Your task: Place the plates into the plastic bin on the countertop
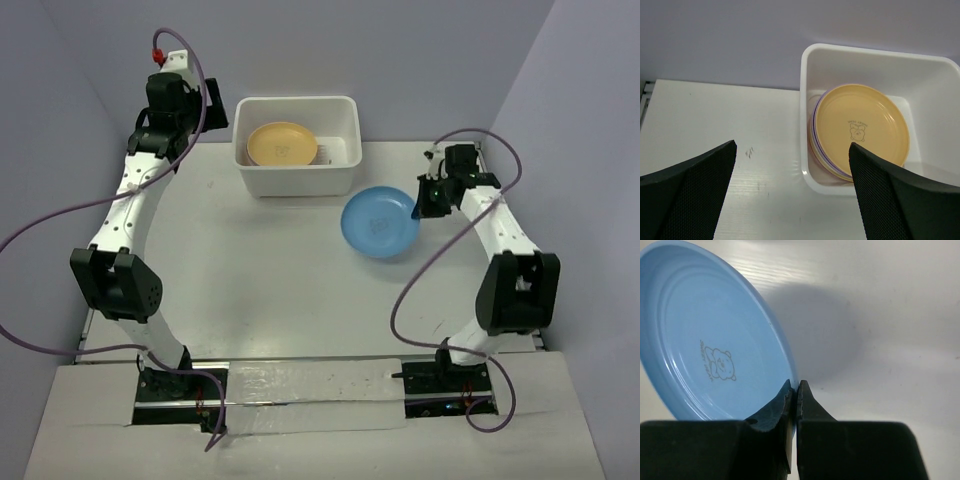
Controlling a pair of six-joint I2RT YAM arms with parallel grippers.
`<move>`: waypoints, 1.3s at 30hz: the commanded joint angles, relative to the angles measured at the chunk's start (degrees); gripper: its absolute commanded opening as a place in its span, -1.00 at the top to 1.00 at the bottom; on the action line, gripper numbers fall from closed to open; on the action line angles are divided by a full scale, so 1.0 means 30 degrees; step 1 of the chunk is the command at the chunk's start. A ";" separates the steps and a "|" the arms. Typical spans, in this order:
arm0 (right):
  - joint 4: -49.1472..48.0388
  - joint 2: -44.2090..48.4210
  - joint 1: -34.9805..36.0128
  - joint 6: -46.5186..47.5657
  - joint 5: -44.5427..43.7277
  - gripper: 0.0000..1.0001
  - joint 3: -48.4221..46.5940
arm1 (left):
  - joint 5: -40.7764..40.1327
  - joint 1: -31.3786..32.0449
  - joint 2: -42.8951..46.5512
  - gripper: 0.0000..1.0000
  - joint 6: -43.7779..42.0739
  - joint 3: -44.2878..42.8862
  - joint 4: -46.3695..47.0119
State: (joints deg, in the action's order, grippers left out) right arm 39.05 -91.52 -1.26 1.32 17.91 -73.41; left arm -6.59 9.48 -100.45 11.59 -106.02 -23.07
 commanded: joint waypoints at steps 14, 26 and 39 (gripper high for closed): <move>-0.5476 -0.4499 0.6320 -0.6410 -0.6998 1.00 -1.4727 | -0.1188 -0.2315 0.3437 -0.99 0.2675 0.2482 0.0102; -0.8495 -1.2453 0.8376 -0.8027 -0.8613 1.00 -2.0440 | -0.2504 -0.2368 0.5667 -0.99 0.1990 0.4831 0.0344; -0.9360 -1.4079 0.9032 -0.8133 -0.8170 1.00 -2.0037 | -0.2754 -0.2456 0.6206 -0.98 0.1791 0.5659 -0.0103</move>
State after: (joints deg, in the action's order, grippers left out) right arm 15.14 -133.38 25.48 -21.39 -6.68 -131.26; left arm -13.78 2.50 -83.89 17.39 -89.50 -23.81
